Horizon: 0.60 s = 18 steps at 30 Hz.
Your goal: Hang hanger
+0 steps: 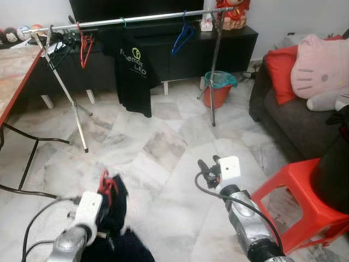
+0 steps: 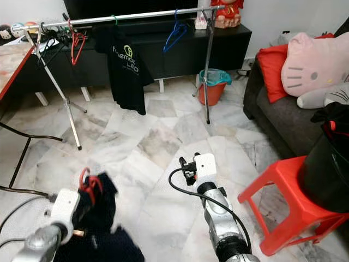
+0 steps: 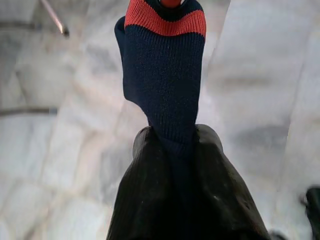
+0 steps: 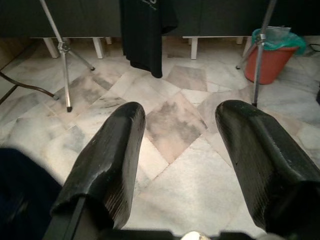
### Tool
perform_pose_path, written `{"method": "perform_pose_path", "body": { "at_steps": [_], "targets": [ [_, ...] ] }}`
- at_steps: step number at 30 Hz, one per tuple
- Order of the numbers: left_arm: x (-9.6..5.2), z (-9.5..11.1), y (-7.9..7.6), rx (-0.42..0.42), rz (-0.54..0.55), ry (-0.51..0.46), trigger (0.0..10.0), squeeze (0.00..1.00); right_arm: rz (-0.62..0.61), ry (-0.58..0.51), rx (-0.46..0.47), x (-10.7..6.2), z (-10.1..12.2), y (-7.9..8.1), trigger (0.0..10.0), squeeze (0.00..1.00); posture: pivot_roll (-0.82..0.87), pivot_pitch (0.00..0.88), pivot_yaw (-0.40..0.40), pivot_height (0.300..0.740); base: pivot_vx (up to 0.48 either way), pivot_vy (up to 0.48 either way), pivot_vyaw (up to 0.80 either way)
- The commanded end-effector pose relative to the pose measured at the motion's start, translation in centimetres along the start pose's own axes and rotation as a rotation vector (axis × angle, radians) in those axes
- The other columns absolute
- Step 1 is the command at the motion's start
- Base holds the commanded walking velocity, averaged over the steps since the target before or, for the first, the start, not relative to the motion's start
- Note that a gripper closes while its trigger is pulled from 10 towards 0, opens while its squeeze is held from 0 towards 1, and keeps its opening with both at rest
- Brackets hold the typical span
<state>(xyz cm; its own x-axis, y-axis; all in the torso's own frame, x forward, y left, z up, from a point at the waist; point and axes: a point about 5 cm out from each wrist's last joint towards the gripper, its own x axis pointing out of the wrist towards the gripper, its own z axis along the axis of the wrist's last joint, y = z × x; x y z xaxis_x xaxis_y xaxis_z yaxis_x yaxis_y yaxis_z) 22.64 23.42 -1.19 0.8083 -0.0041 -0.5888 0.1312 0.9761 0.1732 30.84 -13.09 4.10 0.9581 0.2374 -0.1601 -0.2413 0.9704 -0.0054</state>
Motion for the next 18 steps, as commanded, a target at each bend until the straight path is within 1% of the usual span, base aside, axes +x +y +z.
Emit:
{"method": "perform_pose_path", "body": {
  "at_steps": [1,2,3,5,7,8,9,10,11,14,15,16,17,18],
  "targets": [
    [-0.1,-0.2,0.5,0.004,0.032,-0.008,10.0,0.00,-0.011,-0.001,-0.005,0.0,0.0,-0.1,0.0,0.00,0.01,0.033,0.006,0.740,0.000,0.000,0.00],
    [-0.1,-1.5,0.6,-0.005,0.041,0.031,10.0,0.00,-0.020,0.006,-0.004,0.0,-0.1,-0.2,0.0,0.00,0.01,0.033,0.006,0.740,0.000,0.000,0.00],
    [-0.2,-2.1,0.6,-0.006,0.046,0.045,10.0,0.00,-0.024,0.008,-0.004,0.0,-0.1,-0.3,0.0,0.00,0.01,0.033,0.007,0.740,0.000,0.000,0.00],
    [-0.2,-3.1,0.5,-0.003,0.054,0.066,10.0,0.00,-0.028,0.011,-0.004,0.0,-0.2,-0.3,0.0,0.00,0.01,0.033,0.007,0.740,0.000,0.000,0.00],
    [-0.2,-3.8,0.5,-0.021,0.063,0.084,10.0,0.00,-0.026,0.014,-0.009,0.0,-0.2,-0.2,0.0,0.00,0.01,0.033,0.007,0.740,0.000,0.000,0.00],
    [-0.2,-4.0,0.4,-0.024,0.063,0.086,10.0,0.00,-0.028,0.019,-0.015,0.1,-0.2,-0.2,3.2,0.00,0.01,0.033,0.007,0.740,0.000,0.000,0.00],
    [-0.2,-4.3,0.2,-0.027,0.057,0.093,10.0,0.00,-0.030,0.021,-0.019,0.1,-0.3,-0.2,10.0,0.00,0.01,0.032,0.007,0.740,0.000,0.000,0.00],
    [-0.2,-4.3,0.2,-0.027,0.057,0.093,10.0,0.00,-0.030,0.021,-0.019,0.1,-0.3,-0.2,10.0,0.00,0.01,0.032,0.007,0.740,0.000,0.000,0.00],
    [-0.2,-4.5,0.0,-0.027,0.051,0.101,10.0,0.00,-0.037,0.019,-0.019,0.1,-0.3,-0.2,10.0,0.36,0.01,0.031,0.008,0.740,0.000,0.000,0.00],
    [-0.1,-4.8,-0.2,-0.045,0.043,0.107,10.0,0.00,-0.044,0.039,-0.010,0.1,-0.5,-0.2,10.0,0.34,0.01,0.031,0.009,0.740,0.000,0.000,0.00],
    [-0.1,-4.9,-0.3,-0.046,0.041,0.110,10.0,0.00,-0.049,0.062,-0.015,0.0,-0.8,-0.3,10.0,0.00,0.01,0.031,0.009,0.740,0.000,0.000,0.00],
    [-0.2,-5.2,-0.5,-0.044,0.035,0.116,10.0,0.00,-0.097,0.143,-0.031,-0.3,-2.0,-0.8,10.0,0.00,0.00,0.027,0.009,0.740,0.000,0.000,0.00],
    [-0.2,-5.2,-0.5,-0.044,0.035,0.116,10.0,0.00,-0.097,0.143,-0.031,-0.3,-2.0,-0.8,10.0,0.00,0.00,0.027,0.009,0.740,0.000,0.000,0.00],
    [-0.2,-5.4,-0.7,-0.044,0.031,0.124,10.0,0.00,-0.169,0.239,-0.021,-1.0,-3.5,-1.6,10.0,0.00,0.00,0.025,0.009,0.740,0.000,0.000,0.00]
  ]
}}
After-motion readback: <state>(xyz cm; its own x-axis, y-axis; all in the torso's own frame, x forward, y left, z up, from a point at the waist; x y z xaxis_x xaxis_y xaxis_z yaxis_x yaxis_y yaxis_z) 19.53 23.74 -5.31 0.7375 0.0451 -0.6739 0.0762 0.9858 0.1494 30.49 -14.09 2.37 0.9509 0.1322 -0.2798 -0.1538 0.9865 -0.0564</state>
